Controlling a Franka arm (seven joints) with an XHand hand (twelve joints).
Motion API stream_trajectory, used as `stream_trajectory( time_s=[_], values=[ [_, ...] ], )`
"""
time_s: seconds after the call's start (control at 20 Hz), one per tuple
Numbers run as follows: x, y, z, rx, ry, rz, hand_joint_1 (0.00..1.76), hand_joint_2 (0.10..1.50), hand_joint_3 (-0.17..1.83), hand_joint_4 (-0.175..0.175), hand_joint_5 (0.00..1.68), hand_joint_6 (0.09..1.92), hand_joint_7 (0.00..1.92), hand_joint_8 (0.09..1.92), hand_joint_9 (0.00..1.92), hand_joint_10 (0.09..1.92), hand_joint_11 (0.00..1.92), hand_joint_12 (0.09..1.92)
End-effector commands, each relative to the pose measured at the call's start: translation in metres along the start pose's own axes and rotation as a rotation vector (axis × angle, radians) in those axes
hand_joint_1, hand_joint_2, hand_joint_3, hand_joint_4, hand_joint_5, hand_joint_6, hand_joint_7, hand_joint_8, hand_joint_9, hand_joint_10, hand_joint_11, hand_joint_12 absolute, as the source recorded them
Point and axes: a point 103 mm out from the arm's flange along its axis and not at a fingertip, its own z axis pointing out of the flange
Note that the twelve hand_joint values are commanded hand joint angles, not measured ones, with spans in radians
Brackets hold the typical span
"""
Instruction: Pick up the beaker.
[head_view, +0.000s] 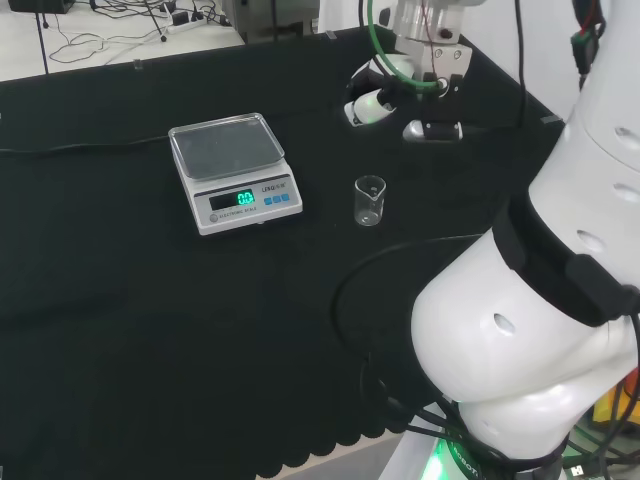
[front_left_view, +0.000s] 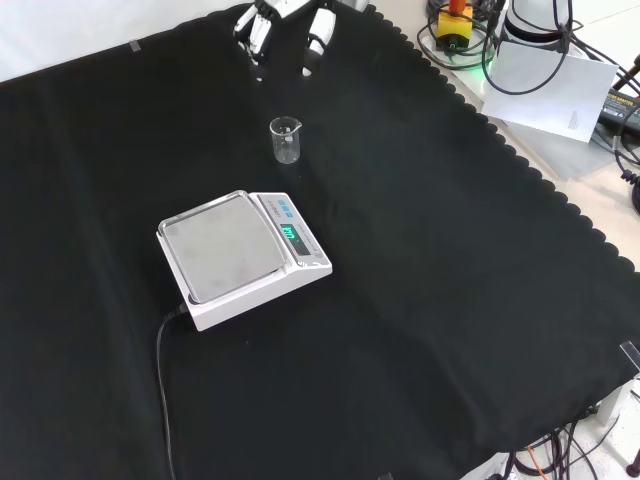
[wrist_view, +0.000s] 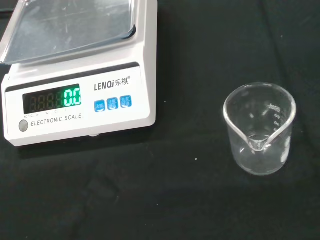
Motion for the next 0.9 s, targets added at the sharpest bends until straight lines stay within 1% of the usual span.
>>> stream_trajectory(
  time_s=[0.05,0.45,0.6,0.9],
  values=[
    [-0.002,0.010,0.009,0.008,0.030,-0.008,0.57,1.07,-0.17,-0.012,0.56,0.48,0.64,0.60,0.72,0.66,0.19,1.44],
    [-0.012,0.013,0.025,0.023,0.051,0.004,0.58,1.08,-0.17,-0.013,0.56,0.48,0.63,0.60,0.71,0.66,0.19,1.44],
    [-0.017,0.015,0.030,0.033,0.045,0.011,0.58,1.08,-0.17,-0.013,0.56,0.49,0.63,0.60,0.71,0.66,0.19,1.44],
    [-0.018,0.024,0.041,0.049,0.022,0.014,0.58,1.08,-0.17,-0.014,0.55,0.49,0.63,0.61,0.71,0.67,0.18,1.44]
  ],
)
